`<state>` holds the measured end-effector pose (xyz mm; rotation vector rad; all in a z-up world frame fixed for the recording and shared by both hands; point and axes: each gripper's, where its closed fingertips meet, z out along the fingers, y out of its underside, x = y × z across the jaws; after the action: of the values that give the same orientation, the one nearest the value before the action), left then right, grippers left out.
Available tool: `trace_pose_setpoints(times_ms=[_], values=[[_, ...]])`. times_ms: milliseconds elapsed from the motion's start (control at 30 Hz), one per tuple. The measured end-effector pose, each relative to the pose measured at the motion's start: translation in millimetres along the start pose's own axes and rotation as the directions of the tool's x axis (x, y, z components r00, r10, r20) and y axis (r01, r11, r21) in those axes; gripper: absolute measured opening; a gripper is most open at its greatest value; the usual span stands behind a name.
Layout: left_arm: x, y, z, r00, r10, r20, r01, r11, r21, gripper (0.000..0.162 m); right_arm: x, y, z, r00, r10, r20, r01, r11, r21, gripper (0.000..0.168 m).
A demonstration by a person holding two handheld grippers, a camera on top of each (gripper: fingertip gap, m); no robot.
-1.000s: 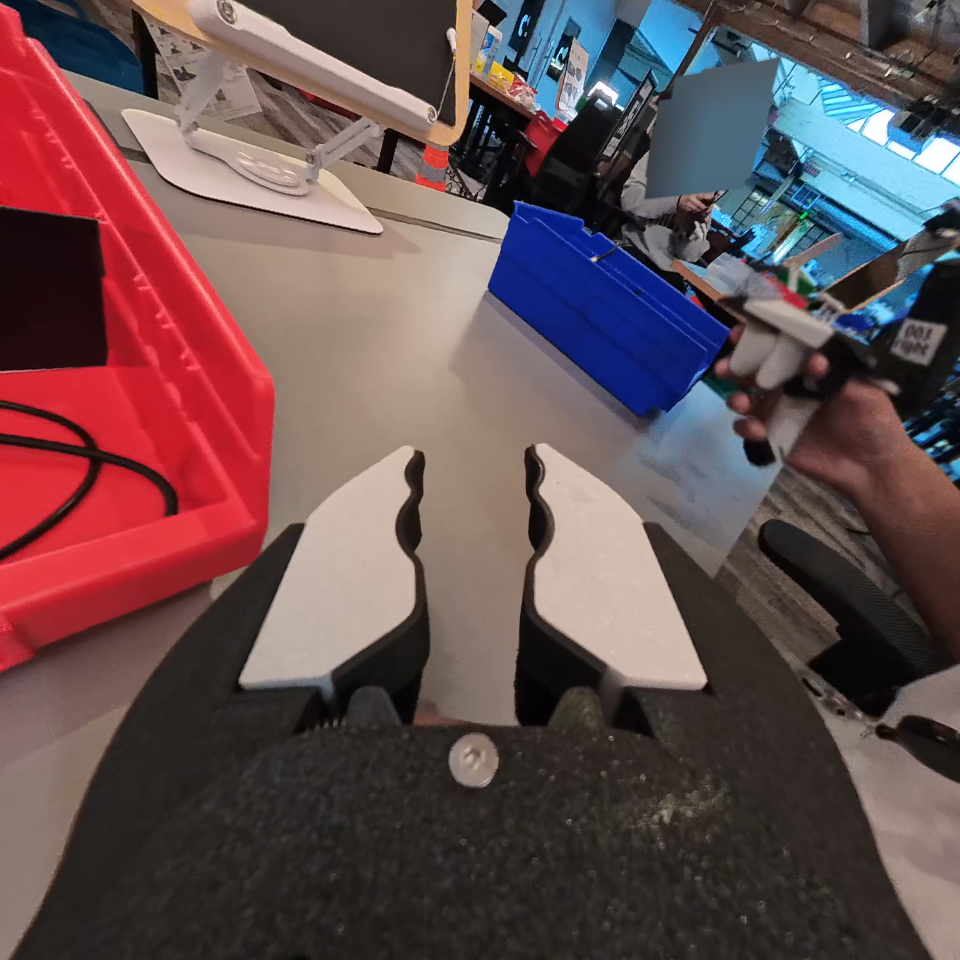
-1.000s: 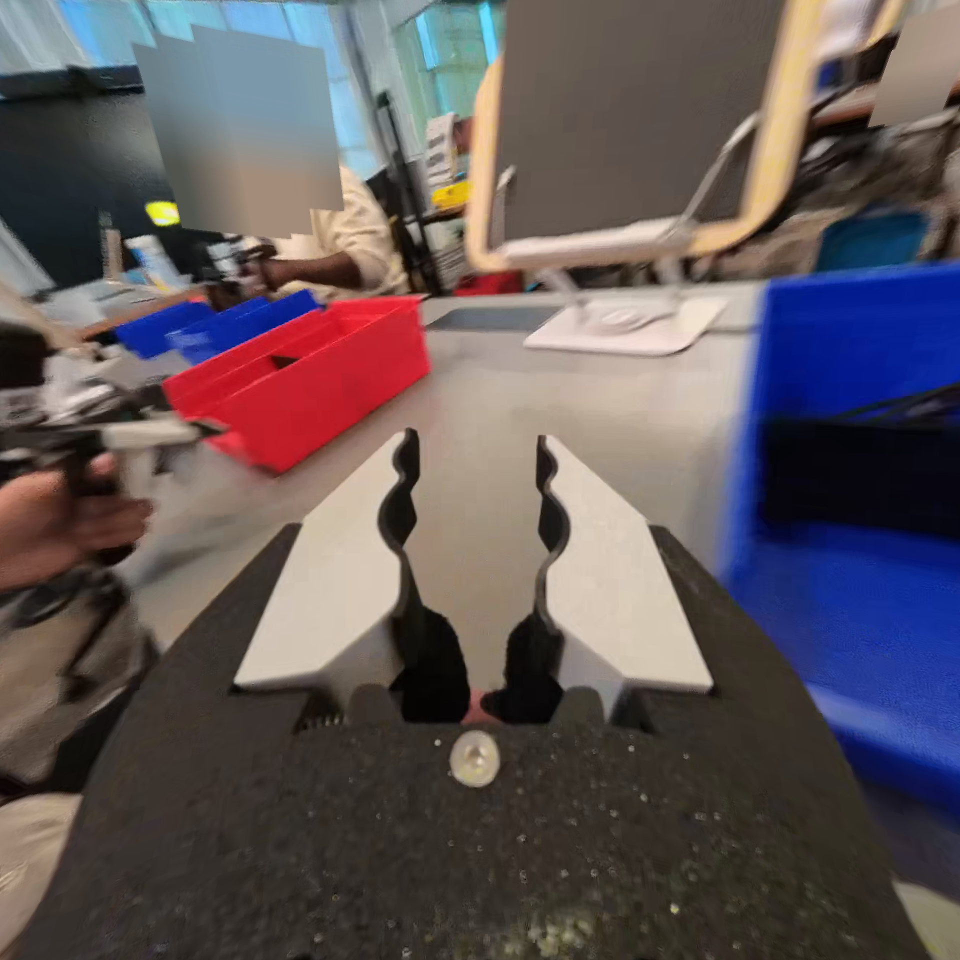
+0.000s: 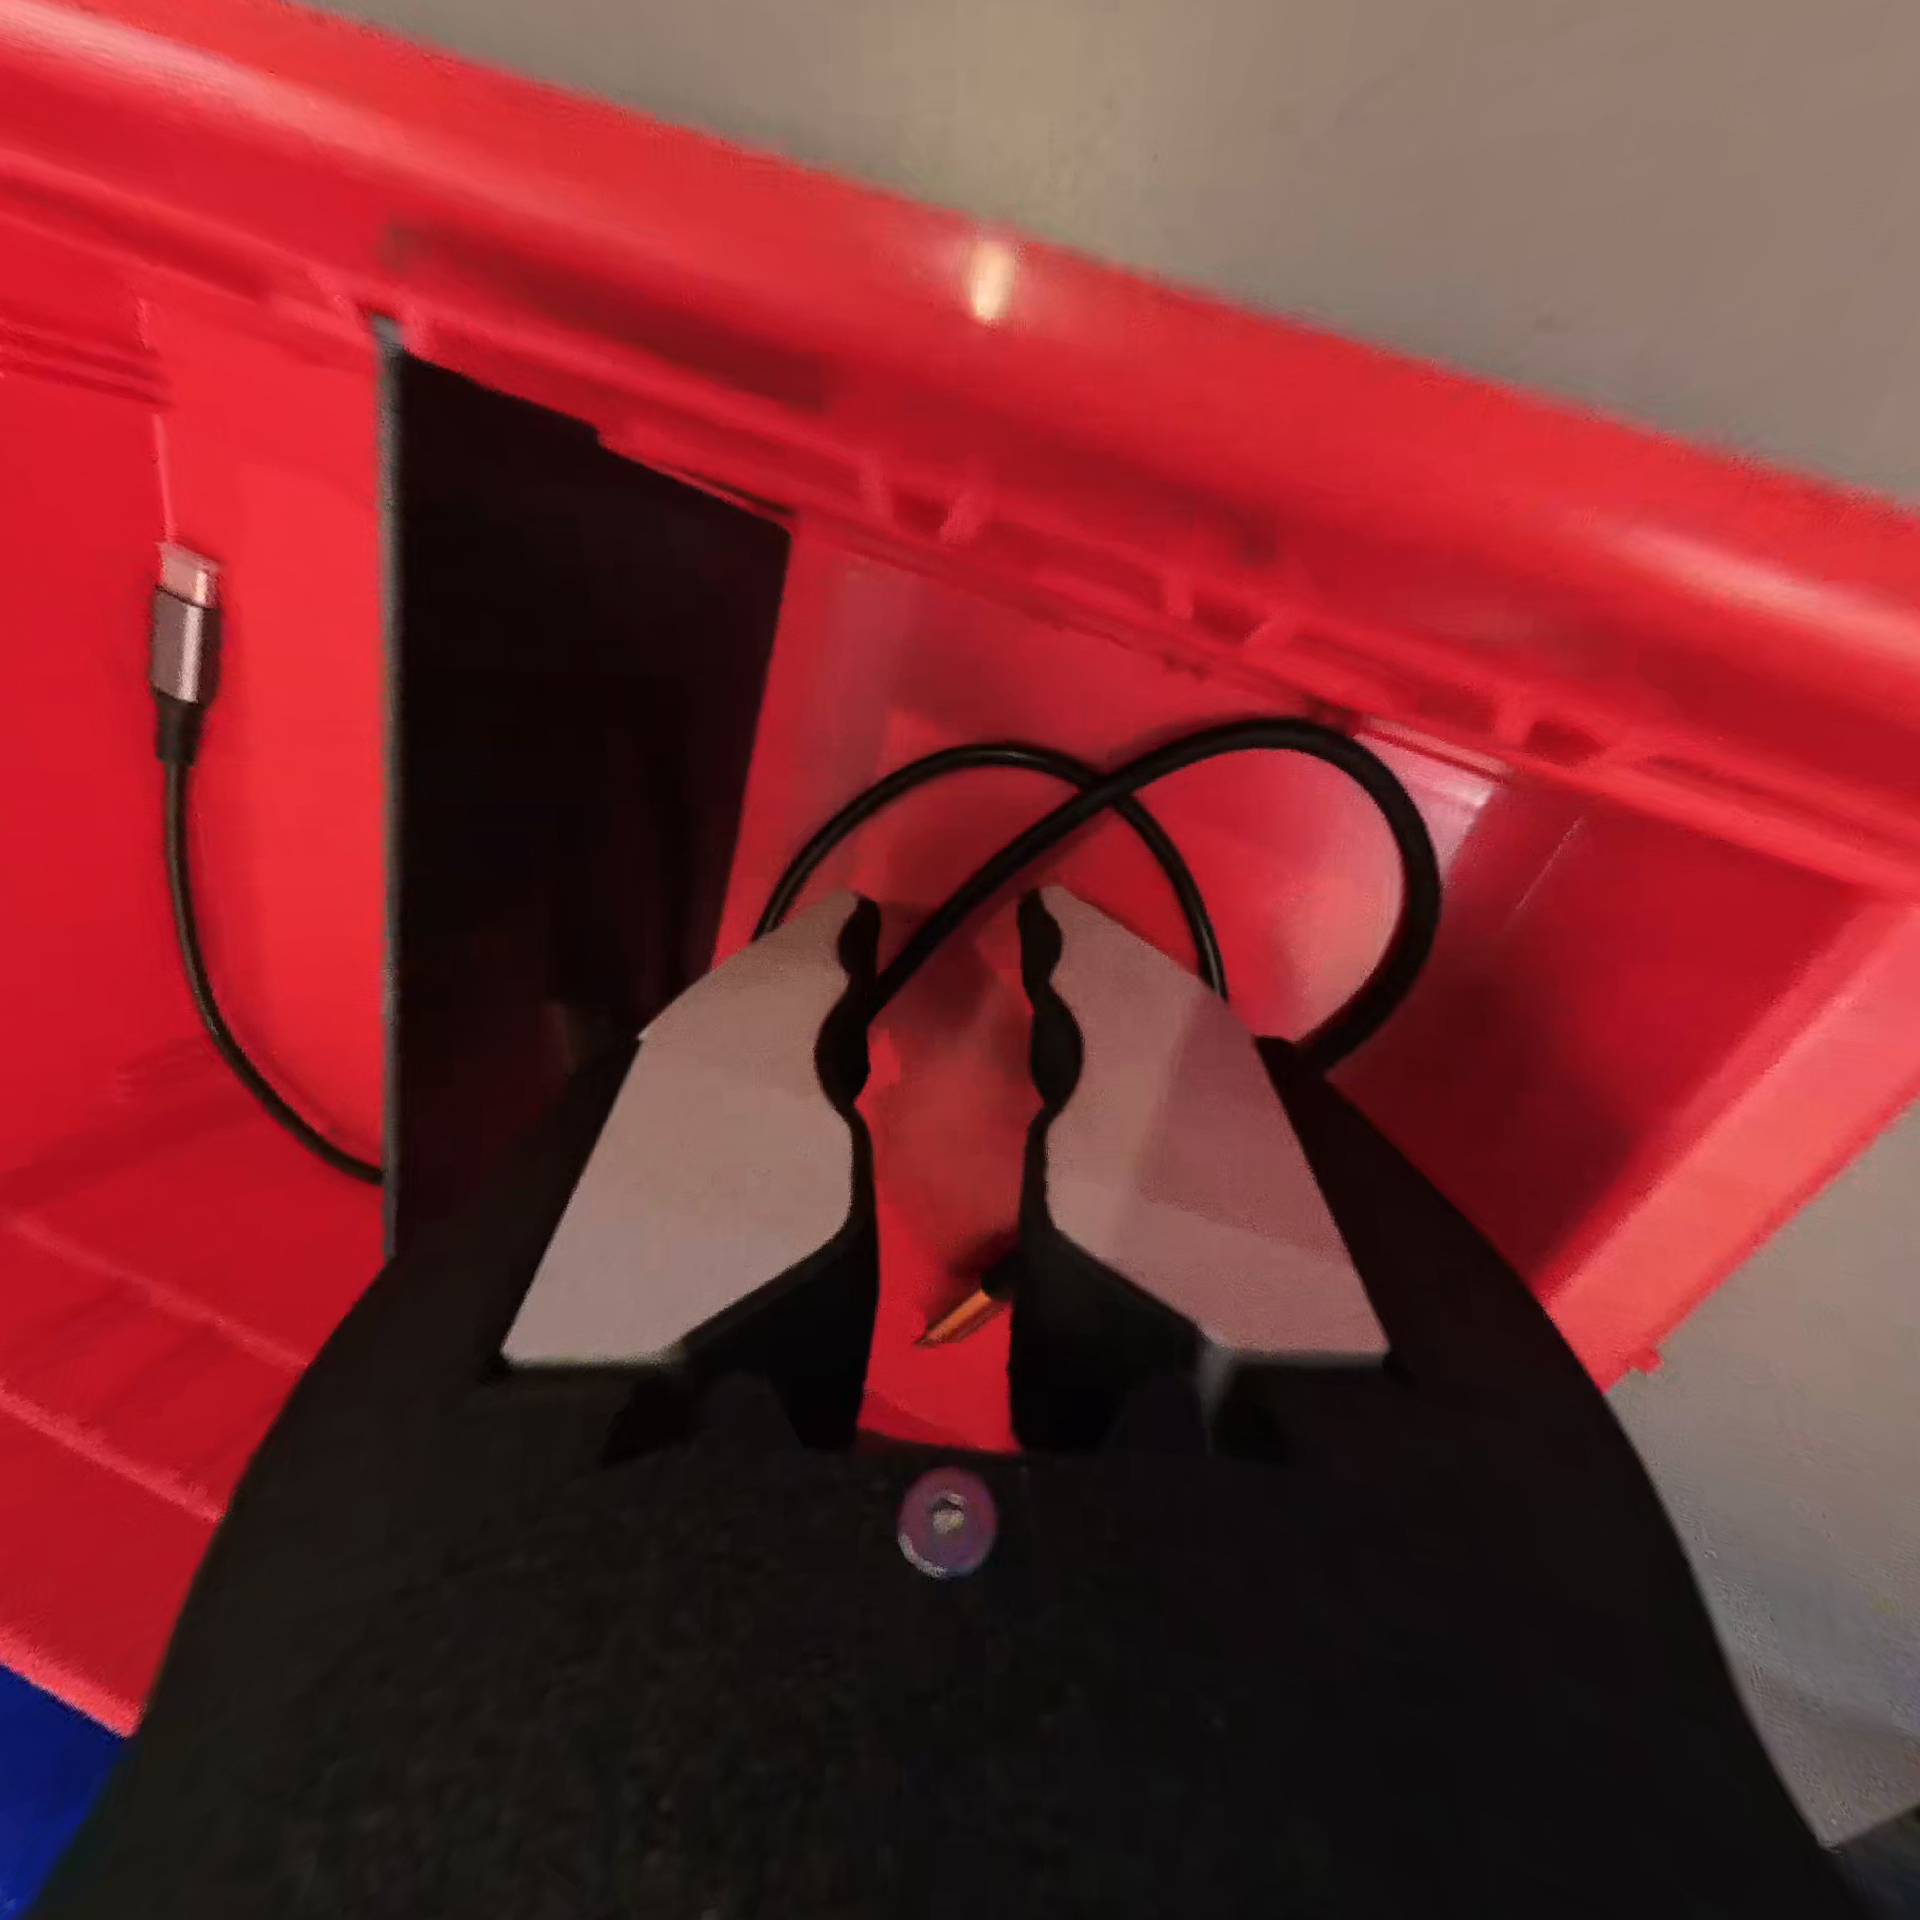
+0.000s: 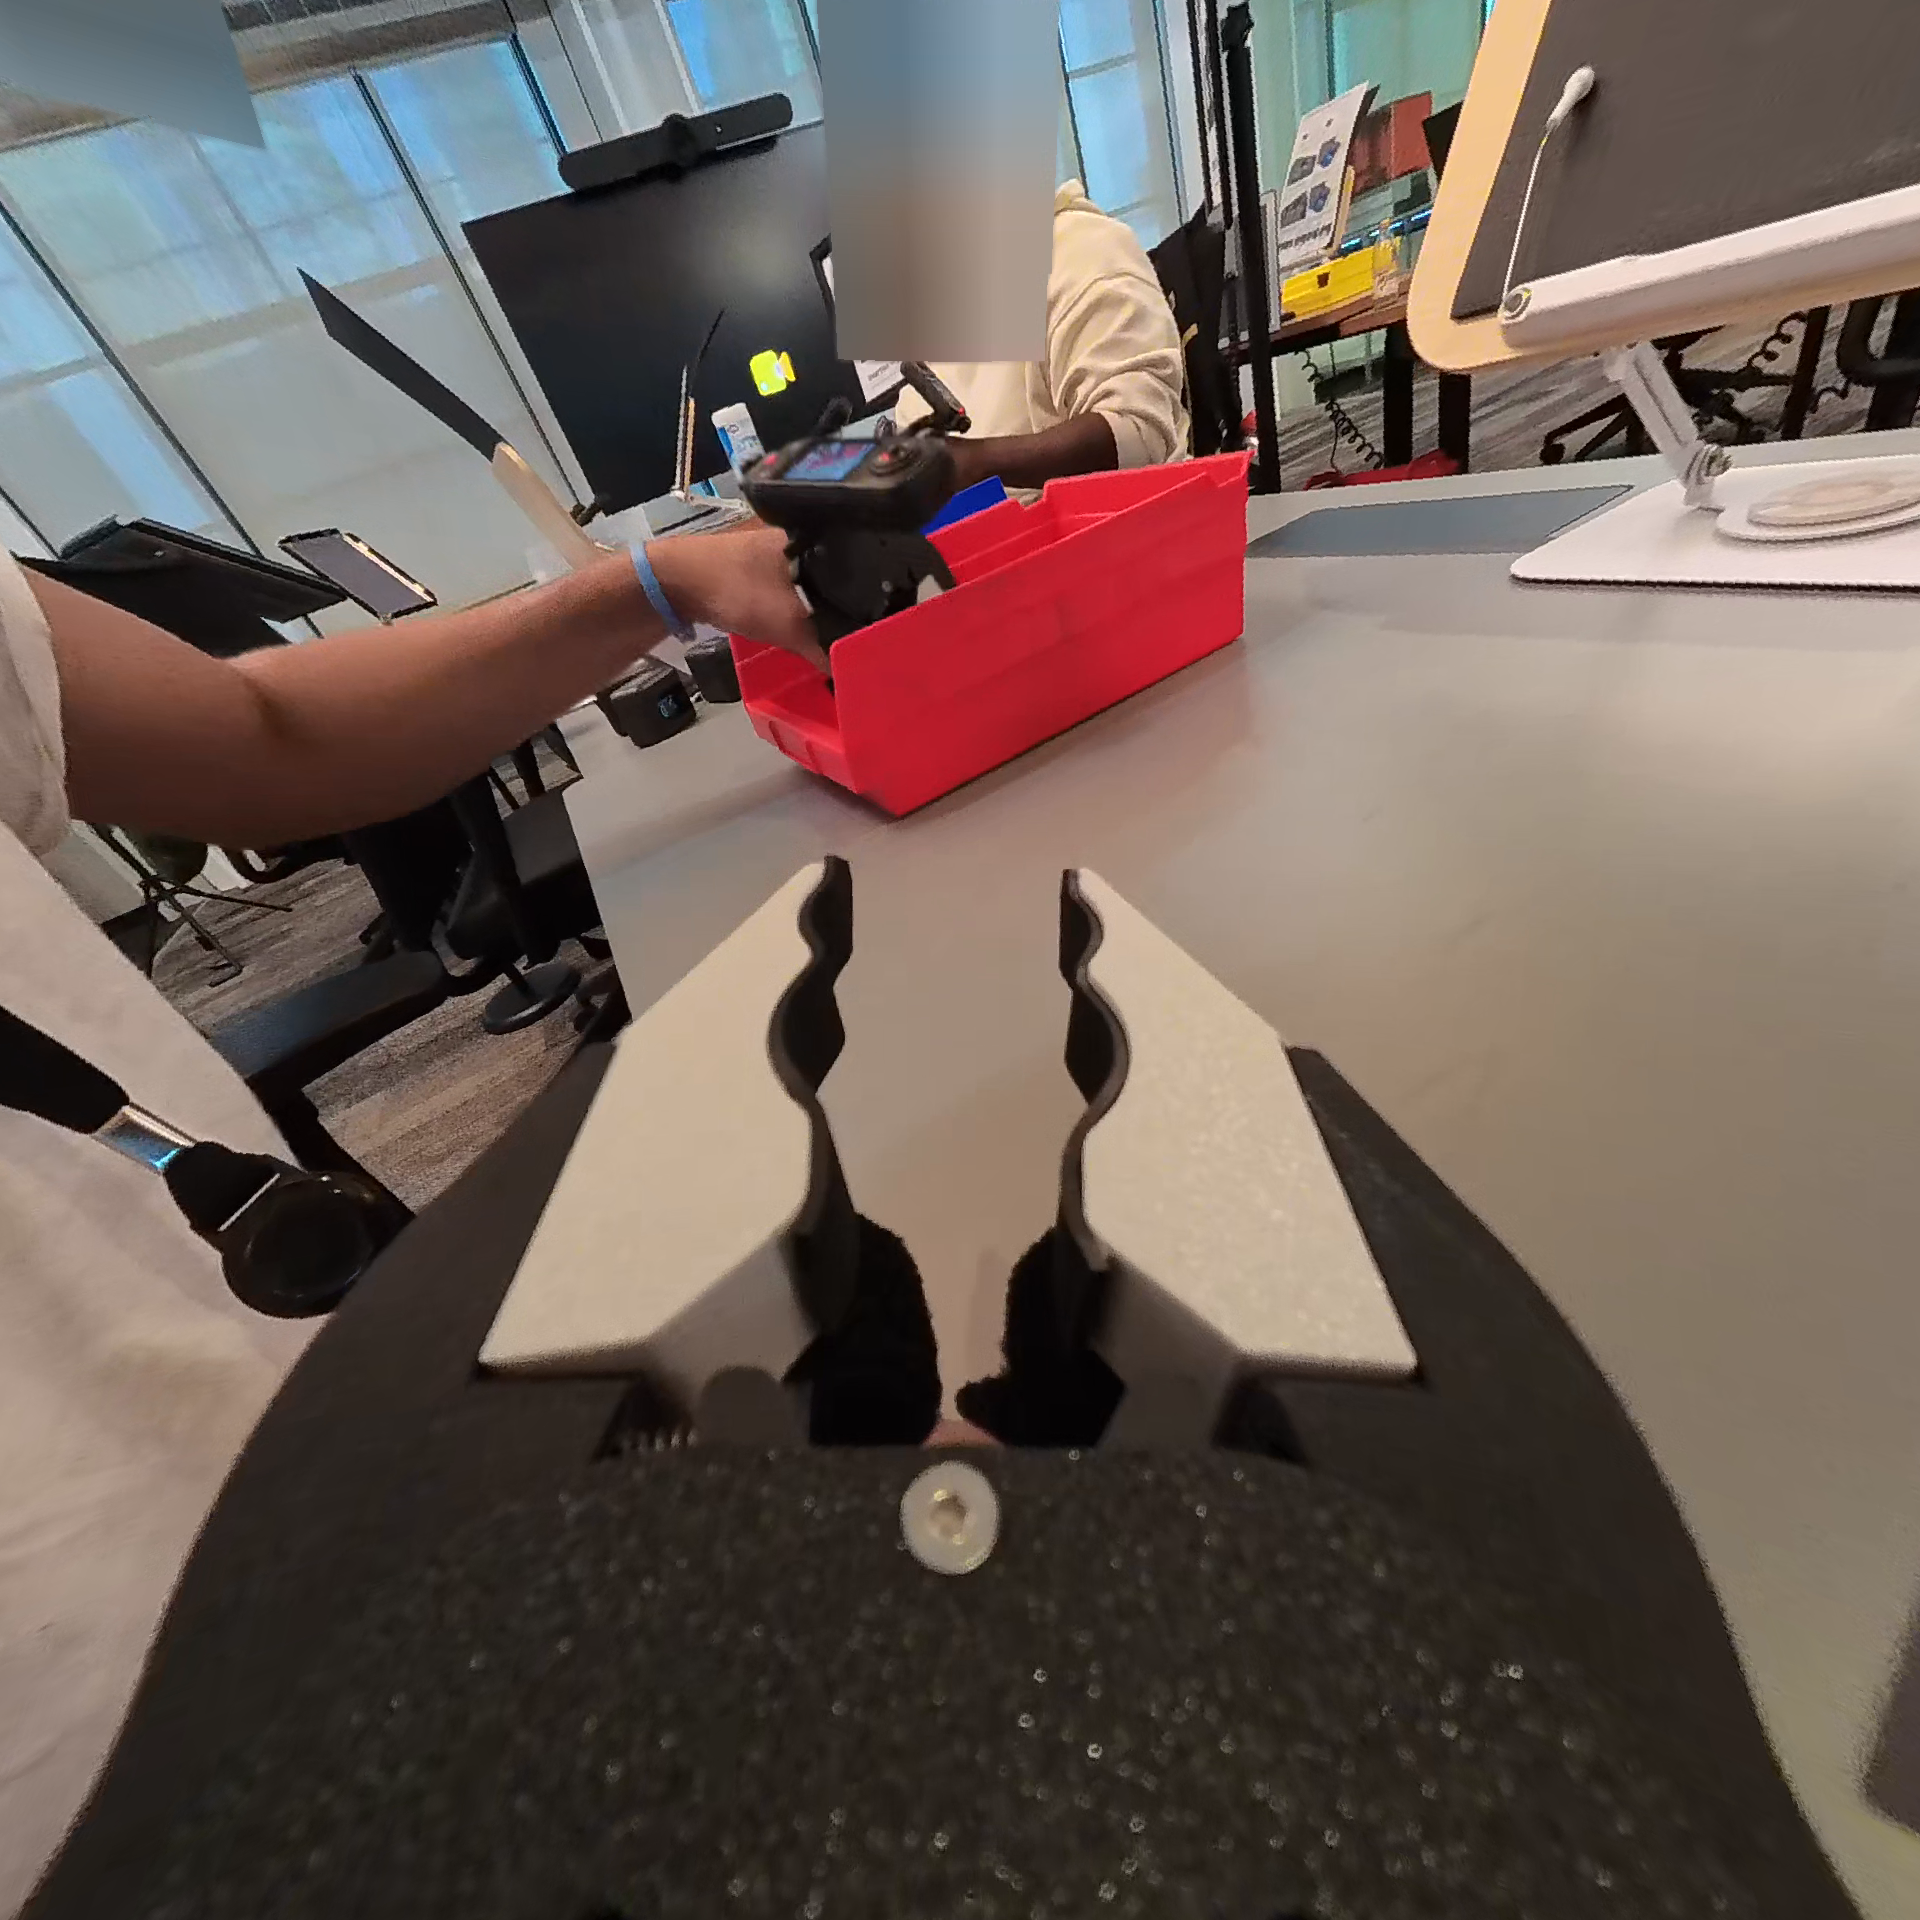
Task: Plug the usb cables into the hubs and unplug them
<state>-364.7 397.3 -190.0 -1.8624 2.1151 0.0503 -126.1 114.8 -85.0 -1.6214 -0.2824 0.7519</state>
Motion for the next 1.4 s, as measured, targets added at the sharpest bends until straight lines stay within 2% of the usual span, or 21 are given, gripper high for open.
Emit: trace_pose_setpoints(times_ms=[33,100,167,300,400,500,600,700,867,1000,1100,1233,1333,1400], values=[[0,0,1,1.000,0.007,0.006,-0.007,1.000,0.007,0.012,0,0,1,1.000,0.005,0.004,-0.005,1.000,-0.001,0.038],[1,5,-1,0.999,0.039,0.035,-0.039,0.999,-0.003,0.007,-1,0,3,1.000,0.010,0.010,-0.010,1.000,-0.002,0.038],[-7,9,-13,0.991,0.063,0.120,-0.065,0.998,0.018,0.004,-1,-1,5,1.000,0.012,0.011,-0.012,1.000,0.004,0.037],[-23,7,-78,0.971,-0.039,0.235,-0.007,0.981,0.191,0.003,1,-2,7,1.000,0.016,-0.004,-0.016,1.000,0.010,0.037],[-30,3,-140,0.939,-0.065,0.338,-0.027,0.965,0.262,0.003,12,-5,8,0.995,-0.032,-0.098,0.034,0.999,0.016,0.040],[-15,-30,-192,0.925,-0.002,0.381,-0.139,0.929,0.342,0.003,15,-11,13,0.984,-0.092,-0.151,0.097,0.995,0.024,0.042],[14,-83,-220,0.916,0.117,0.383,-0.281,0.868,0.408,0.003,10,-8,16,0.984,-0.109,-0.138,0.111,0.994,0.006,0.042],[50,-136,-205,0.893,0.278,0.353,-0.412,0.821,0.396,0.003,13,-7,12,0.984,-0.098,-0.149,0.100,0.995,0.011,0.042],[104,-196,-120,0.799,0.576,0.175,-0.600,0.739,0.308,0.003,25,-10,-5,0.973,-0.094,-0.209,0.099,0.995,0.016,0.040],[134,-229,-60,0.717,0.695,0.047,-0.668,0.666,0.333,0.003,31,-7,-18,0.960,-0.122,-0.253,0.126,0.992,-0.001,0.040],[151,-253,-35,0.727,0.686,-0.027,-0.628,0.680,0.378,0.004,36,-4,-23,0.948,-0.151,-0.281,0.149,0.988,-0.031,0.041],[167,-275,-25,0.818,0.557,-0.142,-0.447,0.772,0.453,0.005,38,3,-24,0.947,-0.148,-0.286,0.137,0.989,-0.059,0.041],[173,-277,-31,0.868,0.445,-0.221,-0.288,0.814,0.505,0.026,36,7,-22,0.951,-0.149,-0.272,0.134,0.988,-0.072,0.042],[175,-268,-47,0.882,0.384,-0.273,-0.187,0.818,0.545,0.031,34,8,-21,0.955,-0.145,-0.259,0.129,0.989,-0.076,0.042]])
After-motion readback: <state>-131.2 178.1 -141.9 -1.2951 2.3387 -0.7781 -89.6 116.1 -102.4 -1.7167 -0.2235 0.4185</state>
